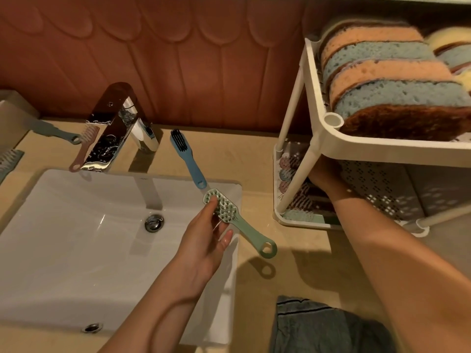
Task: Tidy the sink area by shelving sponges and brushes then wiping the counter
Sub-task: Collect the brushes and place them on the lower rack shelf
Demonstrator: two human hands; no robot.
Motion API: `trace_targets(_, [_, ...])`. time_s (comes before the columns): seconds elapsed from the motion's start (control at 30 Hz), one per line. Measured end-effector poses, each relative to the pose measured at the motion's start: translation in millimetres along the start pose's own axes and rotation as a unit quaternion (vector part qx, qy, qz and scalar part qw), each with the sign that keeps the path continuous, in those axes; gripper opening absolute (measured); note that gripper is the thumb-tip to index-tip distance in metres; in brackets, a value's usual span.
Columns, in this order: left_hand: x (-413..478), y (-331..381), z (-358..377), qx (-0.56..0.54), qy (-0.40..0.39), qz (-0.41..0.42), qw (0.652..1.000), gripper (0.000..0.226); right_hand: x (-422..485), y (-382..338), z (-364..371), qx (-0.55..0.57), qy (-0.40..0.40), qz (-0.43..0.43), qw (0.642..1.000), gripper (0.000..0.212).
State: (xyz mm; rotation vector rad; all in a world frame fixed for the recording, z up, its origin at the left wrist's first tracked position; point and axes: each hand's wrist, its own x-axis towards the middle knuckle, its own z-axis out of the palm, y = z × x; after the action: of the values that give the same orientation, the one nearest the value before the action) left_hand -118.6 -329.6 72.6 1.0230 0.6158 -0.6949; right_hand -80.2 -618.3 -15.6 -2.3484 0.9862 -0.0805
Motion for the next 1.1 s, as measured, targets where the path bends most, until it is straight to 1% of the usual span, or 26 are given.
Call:
trace_targets(0.03, [-1, 0, 0, 0.0, -0.001, 0.001, 1.0, 0.017, -3, 1, -1, 0.001, -0.009, -0.007, 1.0, 0.03])
trace_targets(0.1, [-3, -1, 2, 0.001, -0.003, 0.003, 1.0, 0.017, -21, -10, -9, 0.004, -0.003, -0.025, 1.0, 0.039])
trace_targets(0.17, [-4, -2, 2, 0.006, -0.008, 0.005, 1.0, 0.016, -29, -8, -11, 0.054, 0.022, -0.045, 0.997, 0.034])
trace_targets(0.27, [-7, -6, 2, 0.036, -0.023, 0.015, 0.999, 0.014, -58, -8, -20, 0.112, 0.017, -0.049, 0.992, 0.022])
trace_targets(0.43, [-19, -20, 0, 0.109, -0.077, 0.057, 0.989, 0.012, -147, -20, -40, 0.221, -0.002, -0.063, 0.973, 0.022])
trace_targets(0.5, [-24, -26, 1, 0.128, -0.095, 0.06, 0.985, 0.014, -179, -26, -48, 0.226, -0.019, -0.094, 0.969, 0.02])
trace_targets(0.57, [-29, -32, 4, 0.134, -0.108, 0.052, 0.984, 0.013, -202, -30, -51, 0.218, -0.052, -0.123, 0.967, 0.018])
trace_targets(0.67, [-32, -38, 10, 0.14, -0.121, 0.049, 0.982, 0.014, -223, -30, -45, 0.171, -0.071, -0.177, 0.967, 0.029])
trace_targets(0.73, [-33, -44, 15, 0.153, -0.137, 0.049, 0.977, 0.017, -228, -28, -42, 0.146, -0.066, -0.193, 0.968, 0.038])
trace_targets(0.77, [-33, -46, 17, 0.161, -0.142, 0.049, 0.975, 0.019, -228, -26, -42, 0.147, -0.055, -0.195, 0.968, 0.039])
trace_targets(0.9, [-34, -53, 26, 0.208, -0.181, 0.038, 0.961, 0.021, -228, -15, -47, 0.189, 0.007, -0.19, 0.963, 0.022])
trace_targets(0.97, [-36, -52, 33, 0.236, -0.185, 0.041, 0.953, 0.02, -226, -8, -52, 0.194, 0.021, -0.182, 0.964, 0.02])
trace_targets(1.0, [-35, -51, 37, 0.266, -0.171, 0.068, 0.946, 0.021, -223, -4, -55, 0.193, 0.028, -0.172, 0.966, 0.019])
trace_targets(1.03, [-33, -49, 41, 0.309, -0.147, 0.114, 0.933, 0.025, -219, 0, -59, 0.188, 0.037, -0.158, 0.969, 0.019])
trace_targets(1.1, [-25, -45, 48, 0.393, -0.11, 0.218, 0.887, 0.04, -207, 13, -65, 0.158, 0.06, -0.126, 0.978, 0.019])
